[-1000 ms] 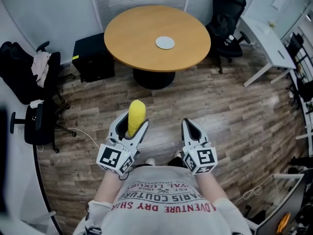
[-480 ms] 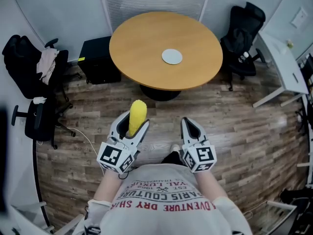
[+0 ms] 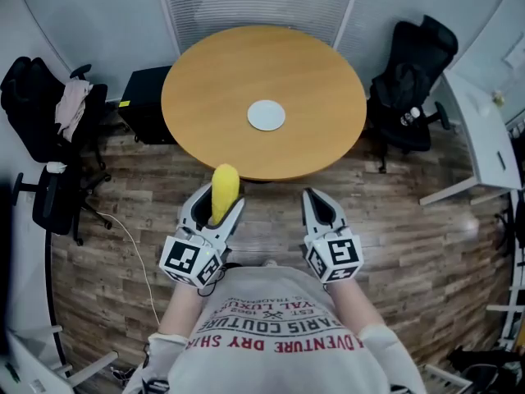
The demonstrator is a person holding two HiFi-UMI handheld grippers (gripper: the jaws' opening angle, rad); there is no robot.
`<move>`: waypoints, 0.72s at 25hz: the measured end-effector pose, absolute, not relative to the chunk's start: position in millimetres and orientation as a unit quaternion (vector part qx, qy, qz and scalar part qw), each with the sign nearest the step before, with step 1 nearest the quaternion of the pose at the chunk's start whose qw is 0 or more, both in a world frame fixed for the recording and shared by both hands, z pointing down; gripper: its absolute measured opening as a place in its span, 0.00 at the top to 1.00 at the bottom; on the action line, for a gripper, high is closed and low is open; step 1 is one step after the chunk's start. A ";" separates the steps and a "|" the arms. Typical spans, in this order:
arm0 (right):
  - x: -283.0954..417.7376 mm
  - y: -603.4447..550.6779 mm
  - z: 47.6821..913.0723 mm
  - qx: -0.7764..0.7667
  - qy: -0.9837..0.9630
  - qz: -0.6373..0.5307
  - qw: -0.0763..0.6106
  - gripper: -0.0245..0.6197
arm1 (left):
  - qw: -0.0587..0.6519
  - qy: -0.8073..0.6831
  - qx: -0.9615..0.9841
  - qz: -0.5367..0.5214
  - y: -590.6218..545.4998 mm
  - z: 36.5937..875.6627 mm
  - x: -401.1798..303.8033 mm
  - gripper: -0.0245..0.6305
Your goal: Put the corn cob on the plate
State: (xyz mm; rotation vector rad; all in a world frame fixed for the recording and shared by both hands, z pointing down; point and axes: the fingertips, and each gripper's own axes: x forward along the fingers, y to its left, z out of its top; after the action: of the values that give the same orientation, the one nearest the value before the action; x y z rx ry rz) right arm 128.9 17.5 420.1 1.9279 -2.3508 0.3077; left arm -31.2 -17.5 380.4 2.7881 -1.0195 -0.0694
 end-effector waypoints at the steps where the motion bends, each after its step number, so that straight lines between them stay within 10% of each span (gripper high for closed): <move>1: 136.4 12.5 422.0 0.628 -0.770 0.101 0.045 0.92 | 0.087 -0.344 0.935 -0.021 -23.2 382.8 -23.2 0.54; 18: 223.2 -118.7 447.9 0.639 -0.757 0.119 0.066 0.92 | 0.114 -0.326 0.938 0.010 -171.0 415.2 76.2 0.54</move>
State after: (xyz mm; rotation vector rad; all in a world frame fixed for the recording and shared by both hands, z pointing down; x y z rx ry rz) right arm 223.2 -118.7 447.9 1.9258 -2.2836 0.3582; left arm 76.2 -171.0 415.2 2.7514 -0.9561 0.0299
